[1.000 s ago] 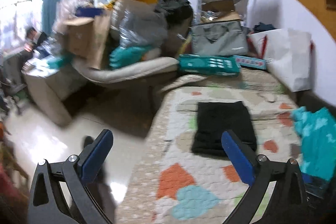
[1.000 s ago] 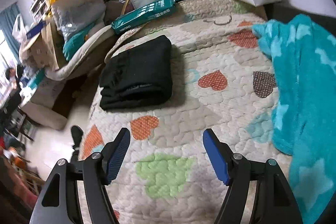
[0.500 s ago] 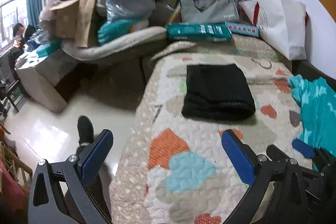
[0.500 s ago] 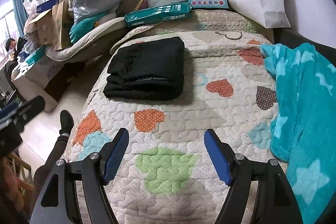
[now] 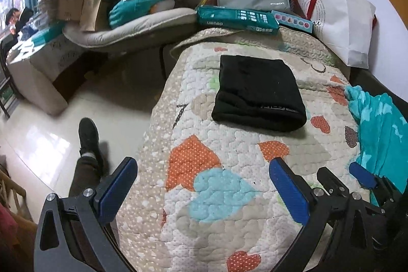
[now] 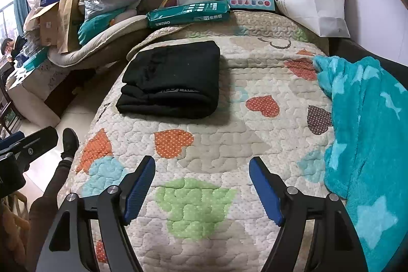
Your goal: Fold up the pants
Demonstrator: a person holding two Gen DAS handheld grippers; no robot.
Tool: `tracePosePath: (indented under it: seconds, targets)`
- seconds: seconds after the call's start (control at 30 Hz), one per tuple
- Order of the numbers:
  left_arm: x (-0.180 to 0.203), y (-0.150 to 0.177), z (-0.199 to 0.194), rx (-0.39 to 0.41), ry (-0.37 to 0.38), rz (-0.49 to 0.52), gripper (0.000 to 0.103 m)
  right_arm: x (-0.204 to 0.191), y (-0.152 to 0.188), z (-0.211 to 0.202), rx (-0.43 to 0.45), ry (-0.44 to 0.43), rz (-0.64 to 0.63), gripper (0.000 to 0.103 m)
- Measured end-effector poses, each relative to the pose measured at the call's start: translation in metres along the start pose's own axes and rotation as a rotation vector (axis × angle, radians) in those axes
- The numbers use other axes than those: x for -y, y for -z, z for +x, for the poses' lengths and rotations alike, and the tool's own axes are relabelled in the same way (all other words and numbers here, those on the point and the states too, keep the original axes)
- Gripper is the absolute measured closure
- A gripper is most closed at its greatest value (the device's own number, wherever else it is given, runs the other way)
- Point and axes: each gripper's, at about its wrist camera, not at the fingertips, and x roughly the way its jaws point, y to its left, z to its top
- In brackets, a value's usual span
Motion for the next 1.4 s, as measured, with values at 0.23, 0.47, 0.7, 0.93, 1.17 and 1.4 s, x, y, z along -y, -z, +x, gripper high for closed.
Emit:
tracePosePath:
  seconds: [0.23, 0.47, 0.7, 0.93, 1.17, 1.4]
  targets:
    - [0.001, 0.002, 0.004, -0.016, 0.011, 0.003, 0.000, -0.001, 0.001, 0.003, -0.006, 0.002, 0.000, 0.022]
    - [0.001, 0.001, 0.010, -0.037, 0.017, 0.006, 0.000, 0.000, 0.001, 0.004, -0.009, 0.004, 0.004, 0.022]
    - [0.002, 0.004, 0.014, -0.059, 0.024, 0.005, 0.000, 0.001, 0.002, 0.005, -0.014, 0.005, 0.012, 0.021]
    - [0.002, 0.005, 0.015, -0.068, 0.028, 0.001, 0.000, 0.002, 0.002, 0.006, -0.016, 0.003, 0.010, 0.021]
    - [0.002, 0.007, 0.017, -0.074, 0.026, 0.002, 0.000, 0.002, 0.003, 0.007, -0.019, 0.000, 0.013, 0.020]
    - [0.003, 0.009, 0.019, -0.080, 0.027, -0.002, 0.000, 0.000, 0.004, 0.008, -0.022, -0.003, 0.005, 0.020]
